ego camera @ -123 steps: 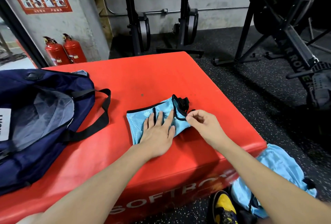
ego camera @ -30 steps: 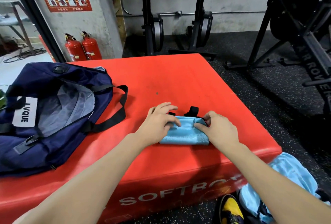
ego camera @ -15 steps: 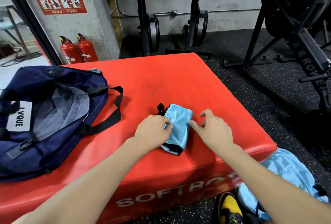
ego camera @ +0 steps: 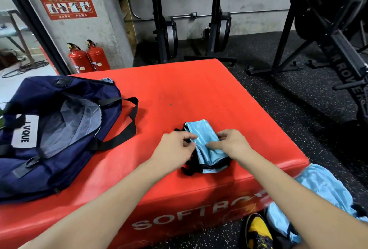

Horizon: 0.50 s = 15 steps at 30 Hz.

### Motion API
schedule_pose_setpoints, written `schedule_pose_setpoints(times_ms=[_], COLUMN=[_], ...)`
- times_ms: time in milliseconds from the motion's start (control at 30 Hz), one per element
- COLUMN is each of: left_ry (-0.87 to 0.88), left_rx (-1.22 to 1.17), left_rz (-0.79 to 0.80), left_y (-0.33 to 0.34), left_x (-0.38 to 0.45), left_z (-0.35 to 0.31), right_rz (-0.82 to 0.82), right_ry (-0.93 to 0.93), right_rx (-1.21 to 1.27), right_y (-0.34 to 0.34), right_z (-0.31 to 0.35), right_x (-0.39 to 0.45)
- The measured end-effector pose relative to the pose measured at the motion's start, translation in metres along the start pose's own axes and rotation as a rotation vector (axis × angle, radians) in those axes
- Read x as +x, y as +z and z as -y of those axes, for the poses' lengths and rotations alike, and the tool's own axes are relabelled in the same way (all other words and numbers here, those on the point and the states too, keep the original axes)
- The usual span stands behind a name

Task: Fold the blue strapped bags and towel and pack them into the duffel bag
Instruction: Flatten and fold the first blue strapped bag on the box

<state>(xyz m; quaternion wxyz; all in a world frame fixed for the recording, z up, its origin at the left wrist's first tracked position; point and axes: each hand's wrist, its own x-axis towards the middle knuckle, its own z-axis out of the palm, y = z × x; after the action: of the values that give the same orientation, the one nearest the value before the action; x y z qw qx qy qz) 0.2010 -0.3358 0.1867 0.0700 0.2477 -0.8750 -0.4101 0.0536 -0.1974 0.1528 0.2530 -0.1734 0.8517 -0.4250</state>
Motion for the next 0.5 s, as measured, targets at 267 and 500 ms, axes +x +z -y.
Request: schedule_pose_setpoints(times_ms=[267,500], left_ry=[0.292,0.202], left_rx=[-0.108,-0.294], left_rz=[-0.022,0.370], left_y=[-0.034,-0.052], left_x=[0.023,0.033], left_z=[0.000,0.008], right_rz=[0.272,0.416], right_ry=[-0.144,-0.149], right_rx=[0.420,0.445], right_y=[-0.009,-0.020], right_z=[0.014,0.022], right_x=[-0.011,-0.015])
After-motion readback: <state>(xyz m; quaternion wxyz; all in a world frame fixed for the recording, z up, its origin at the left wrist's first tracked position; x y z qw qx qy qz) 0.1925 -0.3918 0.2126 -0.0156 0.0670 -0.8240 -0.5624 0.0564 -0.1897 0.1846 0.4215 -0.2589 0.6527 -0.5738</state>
